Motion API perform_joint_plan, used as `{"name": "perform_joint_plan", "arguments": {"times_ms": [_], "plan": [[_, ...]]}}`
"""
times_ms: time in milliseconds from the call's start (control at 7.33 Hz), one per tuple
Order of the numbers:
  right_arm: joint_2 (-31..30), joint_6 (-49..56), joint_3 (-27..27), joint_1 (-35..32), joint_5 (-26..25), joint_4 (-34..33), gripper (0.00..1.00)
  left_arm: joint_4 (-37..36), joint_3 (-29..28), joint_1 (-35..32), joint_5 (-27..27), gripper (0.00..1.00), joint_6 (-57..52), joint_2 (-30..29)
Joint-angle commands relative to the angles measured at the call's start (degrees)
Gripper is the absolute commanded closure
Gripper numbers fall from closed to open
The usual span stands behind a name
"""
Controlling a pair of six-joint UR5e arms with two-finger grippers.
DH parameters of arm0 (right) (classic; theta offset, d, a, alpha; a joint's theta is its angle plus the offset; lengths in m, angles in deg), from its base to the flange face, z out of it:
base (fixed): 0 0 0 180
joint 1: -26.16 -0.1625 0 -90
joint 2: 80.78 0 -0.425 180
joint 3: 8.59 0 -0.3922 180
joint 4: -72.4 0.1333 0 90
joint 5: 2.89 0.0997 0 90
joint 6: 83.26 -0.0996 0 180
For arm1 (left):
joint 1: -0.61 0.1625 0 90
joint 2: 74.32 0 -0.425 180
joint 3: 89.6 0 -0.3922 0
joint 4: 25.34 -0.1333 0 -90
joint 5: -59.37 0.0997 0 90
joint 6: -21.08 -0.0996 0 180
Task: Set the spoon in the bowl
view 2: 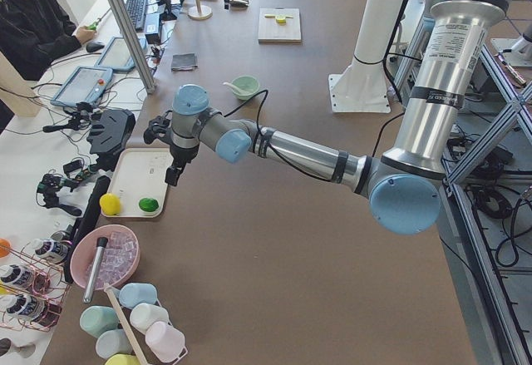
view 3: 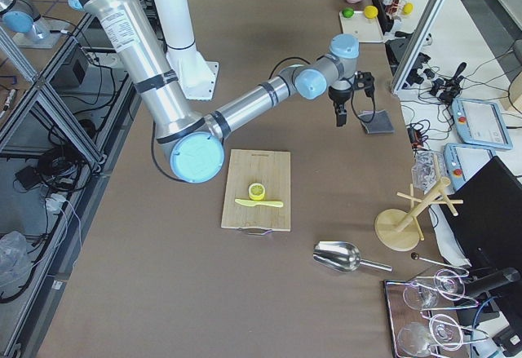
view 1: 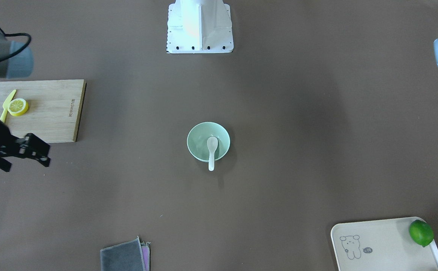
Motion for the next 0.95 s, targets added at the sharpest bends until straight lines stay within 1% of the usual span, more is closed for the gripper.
{"name": "perform_joint_plan", "arguments": {"times_ms": [0,136,273,409,545,682,818], "plan": [[-11.95,20.50,0.77,-11.57,5.44,-0.50,0.00,-3.21,0.06,-4.58,-3.66,0.02,-6.87,2.97],[-14.43,27.28,3.22,-14.49,5.53,-0.42,0.00,-3.12,0.06,-5.29,-4.99,0.02,-6.96,3.85],[-16.19,31.00,4.81,-16.43,5.62,-0.33,0.00,-2.77,0.15,-5.56,-5.01,0.02,-6.96,5.08],[-19.26,31.65,4.83,-16.89,5.36,0.45,0.00,-2.86,-0.12,-5.56,-4.92,0.02,-6.79,6.05],[-21.72,34.96,4.39,-17.76,5.44,0.46,0.00,-3.29,-0.29,-5.56,-4.92,0.02,-6.35,6.23],[-22.79,37.43,4.21,-20.20,6.14,0.29,0.00,-3.21,-0.55,-5.65,-5.01,0.02,-6.35,6.32],[-22.80,37.45,3.95,-21.97,6.58,-0.06,0.00,-3.21,-0.38,-6.69,-5.09,0.02,-6.35,7.45]]}}
